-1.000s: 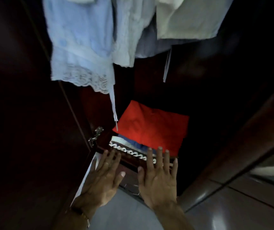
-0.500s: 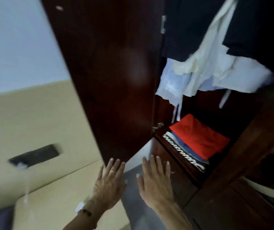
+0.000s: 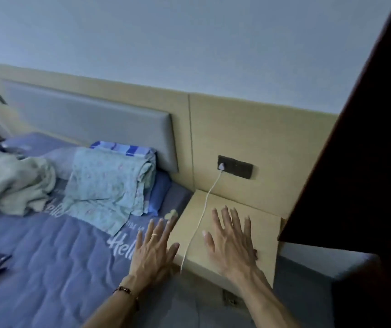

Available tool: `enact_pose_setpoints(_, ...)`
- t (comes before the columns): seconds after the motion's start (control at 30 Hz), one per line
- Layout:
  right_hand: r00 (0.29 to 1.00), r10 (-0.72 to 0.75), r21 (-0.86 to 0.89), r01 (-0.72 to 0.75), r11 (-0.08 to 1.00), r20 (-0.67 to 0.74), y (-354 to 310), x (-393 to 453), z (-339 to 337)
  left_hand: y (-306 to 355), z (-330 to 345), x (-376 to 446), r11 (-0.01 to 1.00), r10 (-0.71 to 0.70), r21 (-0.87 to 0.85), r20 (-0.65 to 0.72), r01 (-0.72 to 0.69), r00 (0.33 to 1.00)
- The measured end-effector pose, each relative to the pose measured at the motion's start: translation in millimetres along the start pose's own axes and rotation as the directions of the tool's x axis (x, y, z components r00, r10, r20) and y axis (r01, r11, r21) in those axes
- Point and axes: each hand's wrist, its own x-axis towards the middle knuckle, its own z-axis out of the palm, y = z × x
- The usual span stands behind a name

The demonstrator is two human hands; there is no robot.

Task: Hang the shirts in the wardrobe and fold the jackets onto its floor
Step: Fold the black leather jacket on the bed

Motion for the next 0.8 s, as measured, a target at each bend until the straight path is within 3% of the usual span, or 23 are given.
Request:
enact_pose_setpoints(0.1, 0.993, -0.121, -0.014, 0.121, 0.993, -0.016, -76.3, 4.8, 12.7, -71.9, -15.0, -47.6, 0.987, -0.155, -0.054, -0.011, 0.154, 0.988)
enact_pose_setpoints(0.33, 0.936, -0.334, -0.028, 0.338, 0.941, 0.111, -297.8, -5.8, 69.7, -275.9, -28.6, -198.8, 0.872, -0.482, -0.128, -0.056, 0.473, 0.874)
enact_pose_setpoints(0.6, 0.848, -0.432, 0.048, 0.439, 0.897, 0.306, -498.6, -26.9, 166.3, -440.2, -16.1, -306.6, 0.75, -0.643, -0.112, 0.11, 0.652, 0.758)
enact_pose_setpoints(0.8, 0.777, -0.477, 0.063, 0.497, 0.865, 0.41, -586.9, -2.0, 258.9, -550.6, 18.8, -298.8, 0.709, -0.678, -0.099, 0.173, 0.698, 0.714)
